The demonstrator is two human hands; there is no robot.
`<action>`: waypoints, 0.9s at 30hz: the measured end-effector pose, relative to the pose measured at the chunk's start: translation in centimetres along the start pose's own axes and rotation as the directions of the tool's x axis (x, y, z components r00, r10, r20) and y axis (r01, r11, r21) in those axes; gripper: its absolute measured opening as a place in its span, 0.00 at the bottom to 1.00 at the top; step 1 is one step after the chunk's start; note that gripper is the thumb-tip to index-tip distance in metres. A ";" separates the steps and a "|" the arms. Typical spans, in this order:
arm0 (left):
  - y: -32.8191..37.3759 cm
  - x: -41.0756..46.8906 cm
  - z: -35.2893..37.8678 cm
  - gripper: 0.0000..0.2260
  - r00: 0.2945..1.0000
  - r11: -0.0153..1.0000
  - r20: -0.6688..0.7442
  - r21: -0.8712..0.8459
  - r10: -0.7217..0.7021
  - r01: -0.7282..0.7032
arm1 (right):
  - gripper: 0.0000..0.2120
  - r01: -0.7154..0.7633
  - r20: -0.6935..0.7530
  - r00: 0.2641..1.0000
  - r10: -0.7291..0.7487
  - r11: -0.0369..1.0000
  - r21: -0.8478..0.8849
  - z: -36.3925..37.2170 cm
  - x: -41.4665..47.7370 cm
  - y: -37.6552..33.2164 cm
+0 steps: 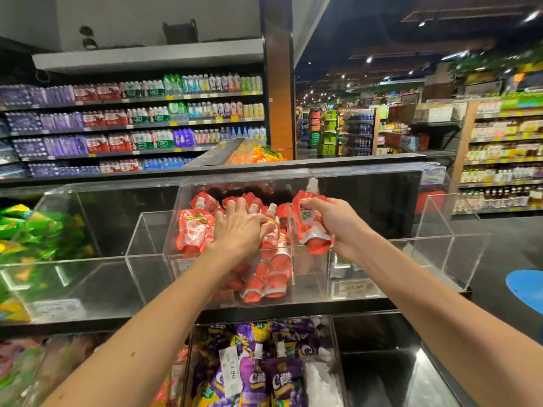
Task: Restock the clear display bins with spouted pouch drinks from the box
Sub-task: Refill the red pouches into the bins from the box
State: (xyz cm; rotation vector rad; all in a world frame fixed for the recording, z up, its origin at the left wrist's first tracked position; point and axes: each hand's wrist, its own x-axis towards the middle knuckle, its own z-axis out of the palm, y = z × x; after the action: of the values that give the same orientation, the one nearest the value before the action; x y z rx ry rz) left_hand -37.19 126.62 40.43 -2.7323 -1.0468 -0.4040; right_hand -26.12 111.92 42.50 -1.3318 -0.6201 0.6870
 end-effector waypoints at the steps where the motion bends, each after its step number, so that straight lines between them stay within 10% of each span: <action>1: -0.3 -0.3 0.0 0.19 1.000 1.000 0.021 -0.008 0.008 -0.008 | 0.15 -0.002 0.013 1.000 0.002 1.000 -0.005 0.3 -0.2 0.1; 5: -0.8 -2.0 0.0 0.19 0.965 0.941 -0.189 -0.252 0.181 -0.226 | 0.14 -0.018 0.056 0.998 0.019 1.000 -0.015 1.7 -0.4 0.3; 11: -0.2 -7.2 0.4 0.33 0.872 0.556 -0.464 -0.688 0.158 -0.467 | 0.17 -0.011 0.062 0.998 0.015 0.998 -0.064 2.9 0.3 -0.5; 16: -0.8 -6.8 0.0 0.23 0.710 0.698 -0.658 -0.386 0.250 -0.604 | 0.19 -0.151 0.117 0.980 0.160 0.985 -0.083 3.9 1.0 -0.4; 21: -0.6 -6.0 -1.3 0.21 0.698 0.769 -0.656 -0.276 0.288 -0.577 | 0.13 -0.192 0.197 0.954 0.226 0.965 -0.178 3.6 1.5 -1.8; 27: -1.3 -1.8 -3.1 0.17 0.796 0.743 -0.593 -0.475 0.126 -0.472 | 0.39 0.095 0.140 0.990 -0.007 0.765 -0.636 1.9 3.3 -4.9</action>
State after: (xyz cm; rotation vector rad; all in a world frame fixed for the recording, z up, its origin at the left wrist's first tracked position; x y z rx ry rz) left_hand -39.96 125.58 42.90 -2.9136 -0.3072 -1.5619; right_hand -24.88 115.11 47.63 -1.9079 -1.0602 0.5305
